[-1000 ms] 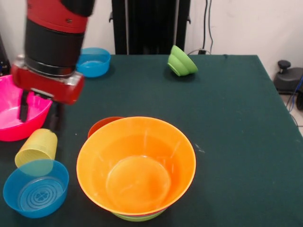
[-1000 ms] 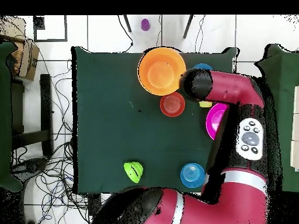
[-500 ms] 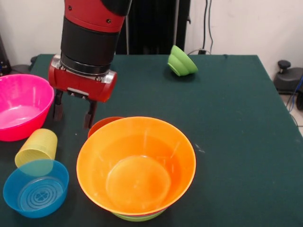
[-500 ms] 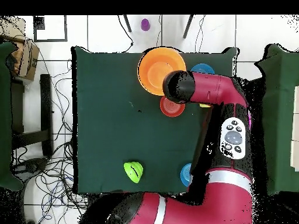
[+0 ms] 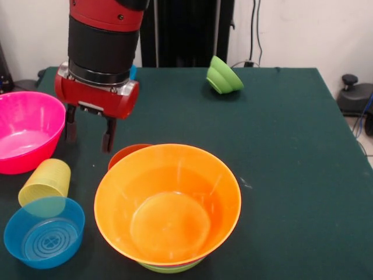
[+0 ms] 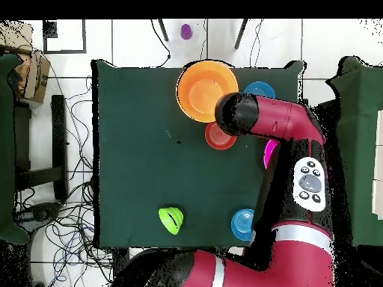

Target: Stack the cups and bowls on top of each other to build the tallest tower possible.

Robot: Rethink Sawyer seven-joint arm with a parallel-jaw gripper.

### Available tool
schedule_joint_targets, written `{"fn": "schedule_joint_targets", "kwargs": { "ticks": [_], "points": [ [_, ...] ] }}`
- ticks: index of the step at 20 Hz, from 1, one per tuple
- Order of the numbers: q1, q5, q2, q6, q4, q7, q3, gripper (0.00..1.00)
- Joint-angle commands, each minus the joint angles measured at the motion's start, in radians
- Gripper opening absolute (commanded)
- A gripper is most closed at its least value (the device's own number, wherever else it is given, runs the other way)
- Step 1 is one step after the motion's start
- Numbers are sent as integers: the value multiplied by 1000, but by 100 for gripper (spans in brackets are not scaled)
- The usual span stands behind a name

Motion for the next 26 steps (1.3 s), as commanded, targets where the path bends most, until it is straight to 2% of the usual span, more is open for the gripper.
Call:
{"fn": "schedule_joint_targets", "kwargs": {
  "ticks": [1,12,21,26],
  "points": [
    [-18,36,-55,-32,180,85,93,100],
    [-34,18,-130,-114,328,66,106,100],
    [-64,39,-139,-134,362,48,157,100],
    [-79,27,-140,-133,365,26,178,100]
  ]
}}
